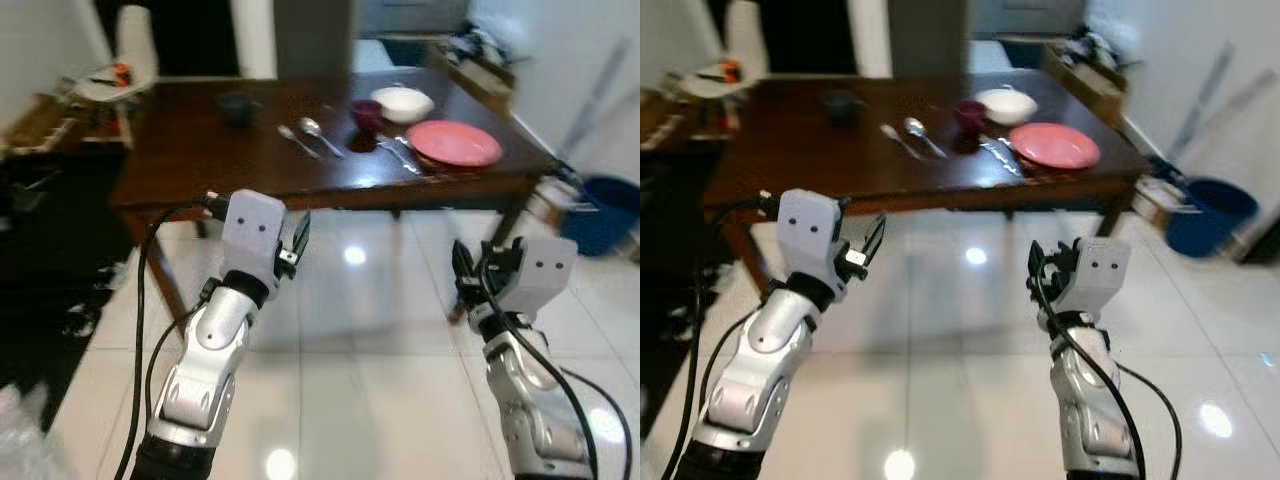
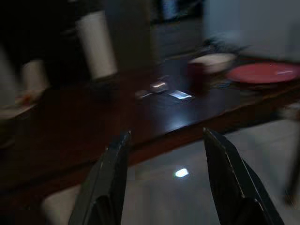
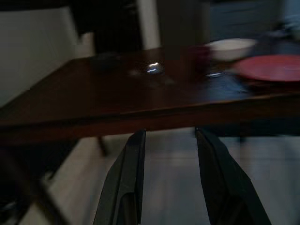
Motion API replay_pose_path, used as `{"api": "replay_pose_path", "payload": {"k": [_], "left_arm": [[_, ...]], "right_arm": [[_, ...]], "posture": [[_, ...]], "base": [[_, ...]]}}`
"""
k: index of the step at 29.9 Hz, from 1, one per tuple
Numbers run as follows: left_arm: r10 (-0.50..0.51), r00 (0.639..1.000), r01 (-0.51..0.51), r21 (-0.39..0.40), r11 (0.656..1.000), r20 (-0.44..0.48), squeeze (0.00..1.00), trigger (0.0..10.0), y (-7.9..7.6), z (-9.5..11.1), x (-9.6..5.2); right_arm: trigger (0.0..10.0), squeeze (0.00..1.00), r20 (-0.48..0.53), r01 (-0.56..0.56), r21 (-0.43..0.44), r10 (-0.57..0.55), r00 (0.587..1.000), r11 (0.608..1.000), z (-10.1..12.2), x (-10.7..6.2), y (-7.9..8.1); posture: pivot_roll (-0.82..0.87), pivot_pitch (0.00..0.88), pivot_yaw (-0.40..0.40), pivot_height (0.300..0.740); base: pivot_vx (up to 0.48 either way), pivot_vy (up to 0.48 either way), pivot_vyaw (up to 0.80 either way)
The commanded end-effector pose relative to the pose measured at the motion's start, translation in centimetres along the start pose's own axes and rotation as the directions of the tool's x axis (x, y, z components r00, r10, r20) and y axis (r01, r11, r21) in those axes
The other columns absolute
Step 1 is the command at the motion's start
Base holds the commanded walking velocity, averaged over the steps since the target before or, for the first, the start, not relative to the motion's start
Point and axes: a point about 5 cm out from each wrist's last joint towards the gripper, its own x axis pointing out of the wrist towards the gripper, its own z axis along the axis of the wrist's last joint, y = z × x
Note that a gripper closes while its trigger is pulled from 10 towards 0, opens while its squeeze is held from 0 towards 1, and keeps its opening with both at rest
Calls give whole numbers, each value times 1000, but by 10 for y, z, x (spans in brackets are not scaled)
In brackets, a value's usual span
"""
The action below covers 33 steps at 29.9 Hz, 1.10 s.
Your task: Setting the table
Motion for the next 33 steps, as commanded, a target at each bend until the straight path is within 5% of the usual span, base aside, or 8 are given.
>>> {"api": "replay_pose_path", "payload": {"k": [1, 6, 14, 20, 33], "left_arm": [[-6, 1000, 6, 5, 1000, -10, 24, 10000, -4, -1, -2], [39, 998, -39, -6, 999, -53, 24, 10000, 5, -8, -9], [195, 961, -179, 97, 979, -195, 27, 10000, 55, -39, -55], [238, 947, -216, 121, 969, -216, 27, 10000, 59, -44, -68], [247, 955, -228, 125, 966, -165, 27, 10000, 55, -35, -55]], "right_arm": [[10000, 0, -22, 24, -26, -24, 999, 999, -3, -3, -8], [10000, 0, -35, -19, -31, 18, 999, 999, -4, -3, -2], [10000, 0, -92, -119, 22, 121, 988, 993, -23, 3, 28], [10000, 0, -82, -183, 54, 187, 979, 982, -24, 15, 48], [10000, 0, -60, -209, 56, 212, 975, 976, -19, 34, 54]], "posture": [[-67, 42, 76, 740], [-58, 44, 71, 740], [38, 49, 13, 740], [92, 42, -29, 740], [133, 48, -48, 740]], "base": [[469, 0, 0], [469, 0, 0], [465, 0, 0], [466, 0, 0], [467, 0, 0]]}}
